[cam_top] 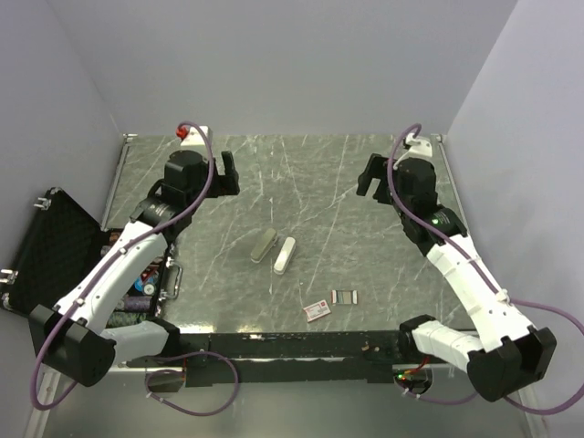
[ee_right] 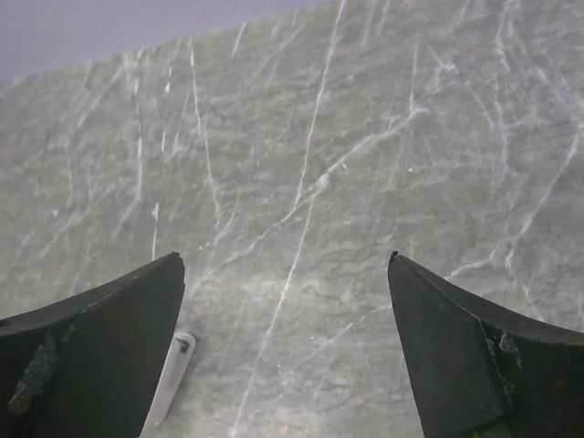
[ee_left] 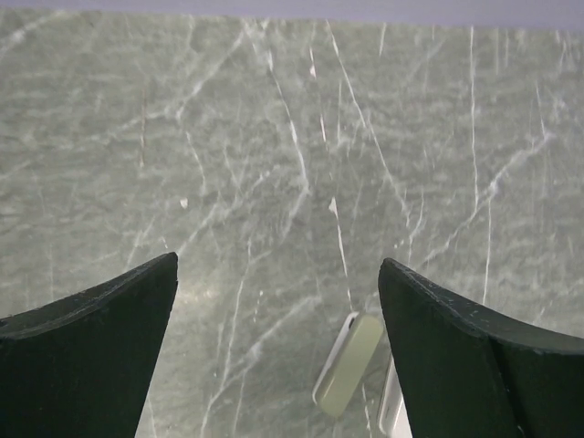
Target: Unload the staples from the stapler
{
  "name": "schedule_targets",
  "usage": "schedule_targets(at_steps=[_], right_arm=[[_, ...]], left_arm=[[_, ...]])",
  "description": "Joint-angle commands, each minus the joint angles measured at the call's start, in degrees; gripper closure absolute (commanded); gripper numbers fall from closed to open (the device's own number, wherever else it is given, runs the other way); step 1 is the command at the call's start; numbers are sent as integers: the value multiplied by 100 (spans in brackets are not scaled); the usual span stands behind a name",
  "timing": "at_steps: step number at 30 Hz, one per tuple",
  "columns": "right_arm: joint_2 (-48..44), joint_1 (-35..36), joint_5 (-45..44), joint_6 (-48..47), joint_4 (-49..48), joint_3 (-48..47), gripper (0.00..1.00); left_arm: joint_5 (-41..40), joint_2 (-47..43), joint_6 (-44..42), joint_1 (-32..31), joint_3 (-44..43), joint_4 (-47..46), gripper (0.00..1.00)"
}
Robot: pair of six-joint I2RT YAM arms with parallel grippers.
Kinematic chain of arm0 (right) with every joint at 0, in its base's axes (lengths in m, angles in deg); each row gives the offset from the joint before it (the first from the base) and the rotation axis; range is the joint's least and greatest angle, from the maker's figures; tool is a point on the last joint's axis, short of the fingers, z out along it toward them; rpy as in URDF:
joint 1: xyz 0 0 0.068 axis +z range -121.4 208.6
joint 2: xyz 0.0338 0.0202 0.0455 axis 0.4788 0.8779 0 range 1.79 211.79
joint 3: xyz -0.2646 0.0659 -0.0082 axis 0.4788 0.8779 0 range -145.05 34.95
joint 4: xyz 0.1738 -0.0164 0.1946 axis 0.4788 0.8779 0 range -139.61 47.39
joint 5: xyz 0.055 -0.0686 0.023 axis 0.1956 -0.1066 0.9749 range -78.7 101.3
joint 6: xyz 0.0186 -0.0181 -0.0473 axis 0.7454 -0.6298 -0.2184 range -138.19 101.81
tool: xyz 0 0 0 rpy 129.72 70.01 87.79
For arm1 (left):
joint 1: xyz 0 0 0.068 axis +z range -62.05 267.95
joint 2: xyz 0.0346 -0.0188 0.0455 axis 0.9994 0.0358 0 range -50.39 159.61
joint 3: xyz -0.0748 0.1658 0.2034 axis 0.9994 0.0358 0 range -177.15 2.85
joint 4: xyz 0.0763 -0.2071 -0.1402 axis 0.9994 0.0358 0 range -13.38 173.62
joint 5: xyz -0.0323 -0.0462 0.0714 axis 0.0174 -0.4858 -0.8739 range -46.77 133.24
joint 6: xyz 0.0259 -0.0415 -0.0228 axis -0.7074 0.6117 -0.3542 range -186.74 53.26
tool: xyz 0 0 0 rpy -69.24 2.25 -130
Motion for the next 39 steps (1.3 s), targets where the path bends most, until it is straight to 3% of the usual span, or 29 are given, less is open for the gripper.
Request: schedule_targets(at_steps=[1, 5, 12, 18, 29, 39], right_arm=[[-283, 11, -403, 330, -29, -32, 0], [-449, 20, 764, -329, -178, 293, 0], [-415, 142, 643, -320, 225, 215, 0], [-318, 757, 723, -303, 507, 215, 0], [-459, 1162, 1267, -92, 217, 874, 0], [-591, 1321, 1557, -57, 59, 1243, 0]], left_arm=[[479, -233, 22, -8, 190, -48, 3], [602, -312, -48, -8, 340, -207, 3], [857, -40, -110, -51, 358, -198, 3], [603, 487, -207, -315, 463, -119, 3], [409, 1796, -180, -939, 481, -13, 2], [391, 2394, -216, -1212, 490, -128, 2]])
